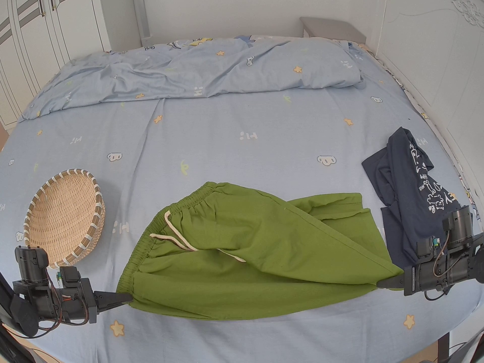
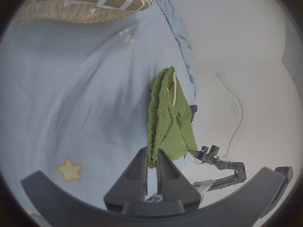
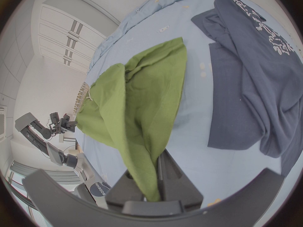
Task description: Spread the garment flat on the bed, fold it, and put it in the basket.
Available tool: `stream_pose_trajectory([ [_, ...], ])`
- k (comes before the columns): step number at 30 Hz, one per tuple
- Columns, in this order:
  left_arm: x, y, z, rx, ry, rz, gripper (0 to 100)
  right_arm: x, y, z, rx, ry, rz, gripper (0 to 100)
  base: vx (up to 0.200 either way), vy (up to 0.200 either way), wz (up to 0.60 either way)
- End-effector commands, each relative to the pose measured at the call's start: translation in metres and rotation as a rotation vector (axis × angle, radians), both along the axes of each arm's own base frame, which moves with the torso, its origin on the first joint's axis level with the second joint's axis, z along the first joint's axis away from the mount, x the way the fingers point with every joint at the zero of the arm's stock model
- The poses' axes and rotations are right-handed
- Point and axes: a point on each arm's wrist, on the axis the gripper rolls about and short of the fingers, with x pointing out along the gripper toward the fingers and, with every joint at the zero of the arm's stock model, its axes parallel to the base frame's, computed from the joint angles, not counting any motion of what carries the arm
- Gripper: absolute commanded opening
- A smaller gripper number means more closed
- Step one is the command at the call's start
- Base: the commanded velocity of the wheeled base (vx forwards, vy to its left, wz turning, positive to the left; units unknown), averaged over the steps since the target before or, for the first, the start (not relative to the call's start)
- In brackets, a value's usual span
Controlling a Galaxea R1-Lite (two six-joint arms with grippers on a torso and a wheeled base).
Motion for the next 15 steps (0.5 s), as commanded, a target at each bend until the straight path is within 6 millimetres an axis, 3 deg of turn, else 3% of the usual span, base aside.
stream_pose_trajectory([
  [1,-0.026,0.005,0.010,0.081,-0.059,0.003,0,-0.030,-0.001,0.014,0.006,-0.035,0.015,0,0.000,0.000,0.00],
  [6,-0.044,0.002,0.009,0.111,-0.013,-0.026,0,-0.049,0.003,-0.005,-0.011,0.050,0.060,0,0.000,0.000,0.00],
  [15,-0.060,-0.002,0.005,0.149,0.038,-0.066,0,-0.069,0.007,-0.023,-0.022,0.152,0.108,0,0.000,0.000,0.00],
])
